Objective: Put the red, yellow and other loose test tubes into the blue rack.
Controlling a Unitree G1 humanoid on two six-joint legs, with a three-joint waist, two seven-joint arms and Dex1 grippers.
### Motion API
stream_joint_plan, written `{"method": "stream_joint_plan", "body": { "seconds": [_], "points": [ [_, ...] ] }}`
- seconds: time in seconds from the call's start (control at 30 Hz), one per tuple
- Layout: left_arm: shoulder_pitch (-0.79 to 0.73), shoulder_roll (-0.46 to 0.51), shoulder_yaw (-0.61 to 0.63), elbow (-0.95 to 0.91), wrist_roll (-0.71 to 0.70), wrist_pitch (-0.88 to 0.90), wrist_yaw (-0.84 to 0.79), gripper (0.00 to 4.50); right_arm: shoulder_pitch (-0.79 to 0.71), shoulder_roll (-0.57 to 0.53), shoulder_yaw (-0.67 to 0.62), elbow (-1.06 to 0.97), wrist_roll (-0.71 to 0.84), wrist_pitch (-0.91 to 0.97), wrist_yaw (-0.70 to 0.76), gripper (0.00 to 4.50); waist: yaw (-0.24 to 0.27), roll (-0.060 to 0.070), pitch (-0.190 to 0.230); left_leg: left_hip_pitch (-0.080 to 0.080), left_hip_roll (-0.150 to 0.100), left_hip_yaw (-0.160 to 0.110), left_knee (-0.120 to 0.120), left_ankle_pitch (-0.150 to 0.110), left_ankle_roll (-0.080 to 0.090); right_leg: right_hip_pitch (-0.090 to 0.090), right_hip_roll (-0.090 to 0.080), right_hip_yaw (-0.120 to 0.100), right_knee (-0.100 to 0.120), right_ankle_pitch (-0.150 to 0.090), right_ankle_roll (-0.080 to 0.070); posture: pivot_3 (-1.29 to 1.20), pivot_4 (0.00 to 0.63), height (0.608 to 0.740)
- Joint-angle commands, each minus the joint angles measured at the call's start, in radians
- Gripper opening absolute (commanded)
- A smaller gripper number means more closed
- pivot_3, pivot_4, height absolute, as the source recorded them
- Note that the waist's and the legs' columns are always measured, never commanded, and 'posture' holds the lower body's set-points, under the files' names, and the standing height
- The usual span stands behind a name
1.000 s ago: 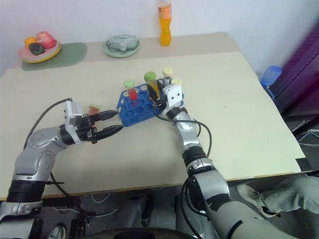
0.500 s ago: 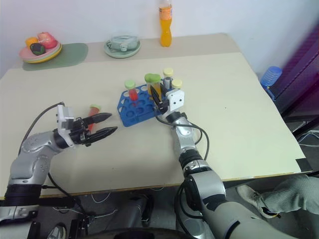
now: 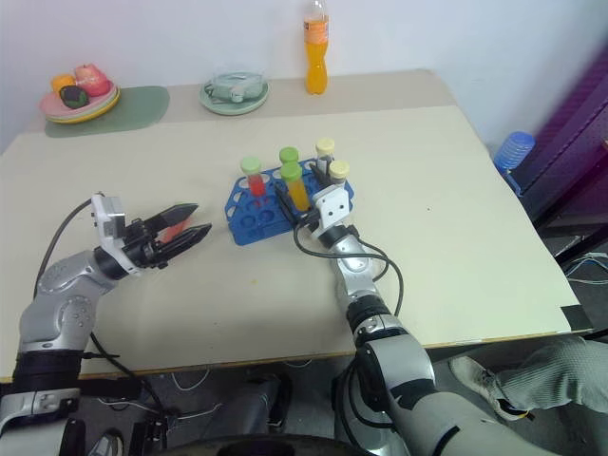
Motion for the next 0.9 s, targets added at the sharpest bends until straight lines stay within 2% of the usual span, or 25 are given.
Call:
{"method": "stream_joint_plan", "body": {
  "seconds": [0.03,0.27,0.53,0.63,0.67,0.73,0.8,0.9],
  "points": [
    [-0.021,-0.011,0.040,-0.012,0.010,-0.006,0.091,3.07,0.021,-0.041,0.022,-0.049,-0.028,0.010,0.002,4.07,0.002,0.000,0.000,0.000,0.000,0.000,0.000,0.000,0.000,0.000,0.000,0.000,0.000,0.000,0.000,0.00,0.150,0.740],
    [-0.037,-0.040,0.036,-0.035,0.082,-0.041,0.254,3.07,0.107,-0.135,0.044,-0.223,-0.043,0.101,0.002,4.07,0.006,0.000,0.000,0.000,0.000,0.000,0.000,0.000,0.000,0.001,0.000,0.000,-0.001,0.000,0.000,0.00,0.150,0.740],
    [-0.089,-0.066,0.023,-0.087,0.150,0.085,0.502,3.07,0.359,-0.286,0.050,-0.596,0.004,0.298,0.084,4.07,0.028,0.000,0.000,-0.002,0.000,0.000,0.001,0.000,0.000,0.000,-0.001,0.000,-0.002,0.000,0.000,0.00,0.150,0.740],
    [-0.135,-0.056,0.004,-0.118,0.206,0.254,0.661,3.07,0.464,-0.377,0.045,-0.814,0.092,0.451,0.180,4.07,0.032,0.000,0.000,-0.004,0.000,0.000,0.001,0.000,0.000,0.001,-0.001,0.000,-0.002,0.000,0.000,0.00,0.150,0.740],
    [-0.176,-0.052,-0.004,-0.122,0.222,0.391,0.740,3.07,0.501,-0.429,0.037,-0.920,0.140,0.530,0.224,4.07,0.031,0.000,0.000,-0.005,0.000,0.000,0.001,0.000,0.000,0.001,-0.001,0.000,-0.002,0.000,0.000,0.00,0.150,0.740],
    [-0.238,-0.054,-0.010,-0.130,0.220,0.527,0.805,3.07,0.545,-0.507,0.023,-1.074,0.217,0.653,0.283,4.07,0.035,0.000,0.001,-0.007,0.000,0.000,0.002,0.000,0.000,0.001,-0.001,0.000,-0.002,0.000,0.001,0.00,0.150,0.740],
    [-0.296,-0.025,-0.035,-0.154,0.212,0.700,0.824,3.07,0.552,-0.566,-0.001,-1.190,0.283,0.757,0.299,4.07,0.031,-0.002,0.002,-0.007,0.000,0.000,0.003,0.000,0.000,0.001,-0.001,0.000,-0.002,0.000,0.001,0.00,0.150,0.740],
    [-0.459,-0.004,-0.052,-0.084,0.208,0.960,0.855,3.07,0.478,-0.679,-0.054,-1.352,0.437,0.985,0.330,4.07,0.028,-0.002,0.003,-0.008,0.000,0.000,0.002,0.000,0.000,0.000,-0.001,0.000,-0.001,0.000,0.001,0.00,0.150,0.740]
  ]
}}
